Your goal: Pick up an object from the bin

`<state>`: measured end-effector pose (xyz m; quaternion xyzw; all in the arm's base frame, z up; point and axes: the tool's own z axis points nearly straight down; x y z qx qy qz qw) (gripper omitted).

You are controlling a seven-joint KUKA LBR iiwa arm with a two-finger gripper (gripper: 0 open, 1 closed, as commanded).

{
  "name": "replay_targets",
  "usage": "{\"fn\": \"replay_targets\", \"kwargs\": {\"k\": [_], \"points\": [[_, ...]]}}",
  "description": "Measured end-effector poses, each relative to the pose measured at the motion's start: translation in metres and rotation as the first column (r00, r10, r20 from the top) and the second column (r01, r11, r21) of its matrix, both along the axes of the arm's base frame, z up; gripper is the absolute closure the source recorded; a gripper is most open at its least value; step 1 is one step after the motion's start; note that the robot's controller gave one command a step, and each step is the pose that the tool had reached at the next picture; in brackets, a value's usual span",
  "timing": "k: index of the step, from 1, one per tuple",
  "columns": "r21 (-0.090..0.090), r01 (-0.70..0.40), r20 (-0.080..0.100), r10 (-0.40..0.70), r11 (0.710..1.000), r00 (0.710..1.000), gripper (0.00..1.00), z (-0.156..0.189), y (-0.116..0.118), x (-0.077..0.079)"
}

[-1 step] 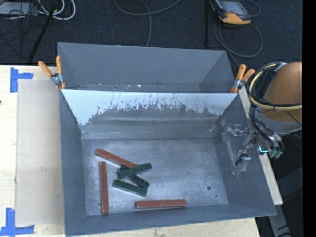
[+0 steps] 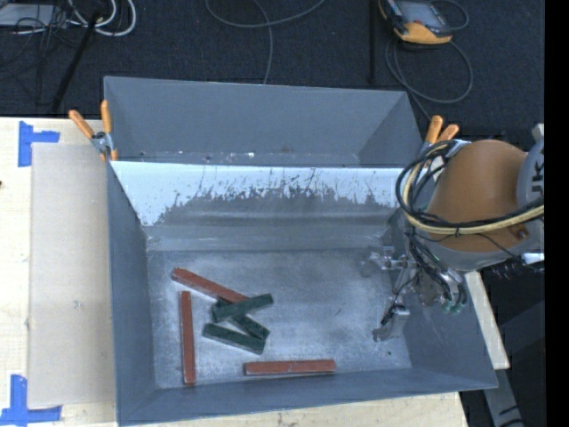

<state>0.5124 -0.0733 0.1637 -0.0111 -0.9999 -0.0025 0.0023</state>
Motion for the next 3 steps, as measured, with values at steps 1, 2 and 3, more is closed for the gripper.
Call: {"fn": "replay_targets", "kwargs": {"k": [1, 2, 3], "points": [[-0.001, -0.160, 0.000, 0.160, 0.987, 0.987, 0.00, -0.004, 0.078, -0.041], [-0.005, -0.067, 0.006, 0.067, 0.998, 0.998, 0.00, -0.084, 0.058, -0.040], [-0.006, -0.142, 0.007, 0.142, 0.990, 0.990, 0.00, -0.095, 0.014, -0.003]]}}
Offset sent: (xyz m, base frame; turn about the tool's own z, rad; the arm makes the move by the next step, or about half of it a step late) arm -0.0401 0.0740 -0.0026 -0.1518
